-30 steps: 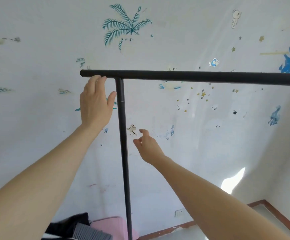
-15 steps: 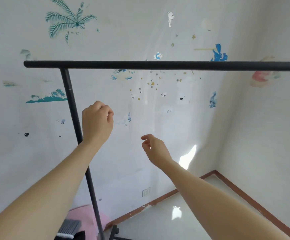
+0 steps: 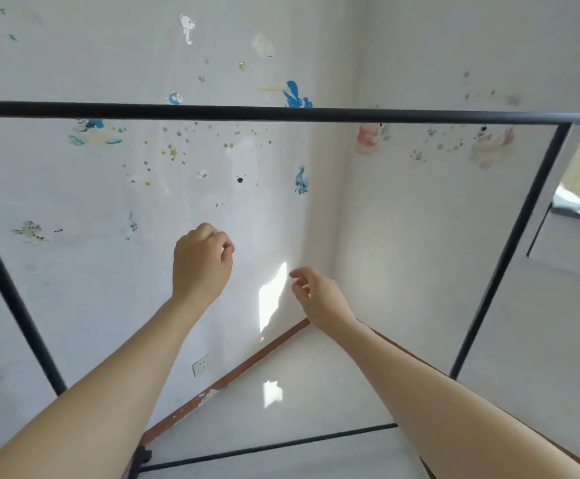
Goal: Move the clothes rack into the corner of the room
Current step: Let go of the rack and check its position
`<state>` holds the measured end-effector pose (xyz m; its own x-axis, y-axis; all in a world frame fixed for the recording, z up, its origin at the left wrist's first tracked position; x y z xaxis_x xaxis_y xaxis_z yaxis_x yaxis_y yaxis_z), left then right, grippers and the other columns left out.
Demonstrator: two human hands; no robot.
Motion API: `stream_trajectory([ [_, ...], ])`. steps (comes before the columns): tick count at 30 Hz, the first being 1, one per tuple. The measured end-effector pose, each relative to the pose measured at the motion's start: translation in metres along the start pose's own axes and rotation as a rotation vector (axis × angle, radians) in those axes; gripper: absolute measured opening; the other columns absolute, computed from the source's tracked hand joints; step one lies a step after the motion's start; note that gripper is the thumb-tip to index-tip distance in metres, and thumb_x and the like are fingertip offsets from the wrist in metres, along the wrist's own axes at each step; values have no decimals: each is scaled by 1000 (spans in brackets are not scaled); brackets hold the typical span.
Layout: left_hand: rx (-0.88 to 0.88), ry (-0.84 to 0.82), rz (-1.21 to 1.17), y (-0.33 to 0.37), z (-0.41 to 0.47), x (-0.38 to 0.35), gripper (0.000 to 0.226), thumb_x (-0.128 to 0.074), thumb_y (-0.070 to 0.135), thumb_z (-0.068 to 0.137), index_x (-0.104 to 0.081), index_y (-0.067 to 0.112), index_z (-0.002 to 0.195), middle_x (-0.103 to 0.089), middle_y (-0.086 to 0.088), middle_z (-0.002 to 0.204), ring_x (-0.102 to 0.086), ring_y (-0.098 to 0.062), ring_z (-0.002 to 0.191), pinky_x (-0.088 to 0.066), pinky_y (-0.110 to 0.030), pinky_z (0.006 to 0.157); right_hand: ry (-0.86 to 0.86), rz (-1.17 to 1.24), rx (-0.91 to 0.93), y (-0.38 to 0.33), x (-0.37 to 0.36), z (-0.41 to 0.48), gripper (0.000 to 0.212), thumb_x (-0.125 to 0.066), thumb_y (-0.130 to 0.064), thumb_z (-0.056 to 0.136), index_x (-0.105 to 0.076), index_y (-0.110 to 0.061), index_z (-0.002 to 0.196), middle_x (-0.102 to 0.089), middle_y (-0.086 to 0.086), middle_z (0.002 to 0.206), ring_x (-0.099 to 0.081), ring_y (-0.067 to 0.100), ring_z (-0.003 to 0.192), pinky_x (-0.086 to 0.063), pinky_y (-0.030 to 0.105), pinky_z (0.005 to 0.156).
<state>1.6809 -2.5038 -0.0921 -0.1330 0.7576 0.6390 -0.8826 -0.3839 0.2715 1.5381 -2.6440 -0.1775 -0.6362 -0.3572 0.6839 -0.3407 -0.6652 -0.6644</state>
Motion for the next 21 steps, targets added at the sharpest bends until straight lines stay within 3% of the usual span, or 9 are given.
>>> stream_trajectory([
  [5,-97,-38,-52,74,-1,-30,14,-57,2,78,-68,10,73,-61,-7,84,-57,-28,73,-43,-35,75,87,-15,-69,49,67,-25,29,-45,-20,95,-57,-19,121,-66,1,110,-63,19,99,-55,38,82],
  [10,-211,-92,-145,143,22,-66,16,-54,3,80,-68,7,74,-62,-9,83,-57,-29,73,-44,-36,75,220,-50,-151,94,132,-38,29,-44,-19,96,-56,-17,122,-66,2,110,-63,19,98,-49,31,83],
  [14,-288,-95,-235,195,37,-97,17,-54,4,81,-68,8,73,-61,-8,80,-56,-26,72,-43,-33,73,289,-114,-226,127,176,-51,29,-43,-21,96,-56,-19,122,-65,-1,108,-63,16,97,-53,38,86],
  [21,-410,-228,-264,285,27,-173,16,-52,10,84,-68,7,81,-61,-7,87,-56,-27,82,-43,-35,78,403,-158,-290,189,245,-72,31,-42,-29,97,-57,-19,121,-66,0,112,-62,17,99,-51,35,87],
])
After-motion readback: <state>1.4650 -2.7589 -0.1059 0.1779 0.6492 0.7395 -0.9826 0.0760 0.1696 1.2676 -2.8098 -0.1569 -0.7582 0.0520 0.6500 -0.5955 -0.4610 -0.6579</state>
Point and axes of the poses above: each hand's wrist, its own z-axis towards the middle knuckle, its own x-axis out of the back of the hand, y = z × x, the point moved 9 cm from there along z, towards the middle knuckle
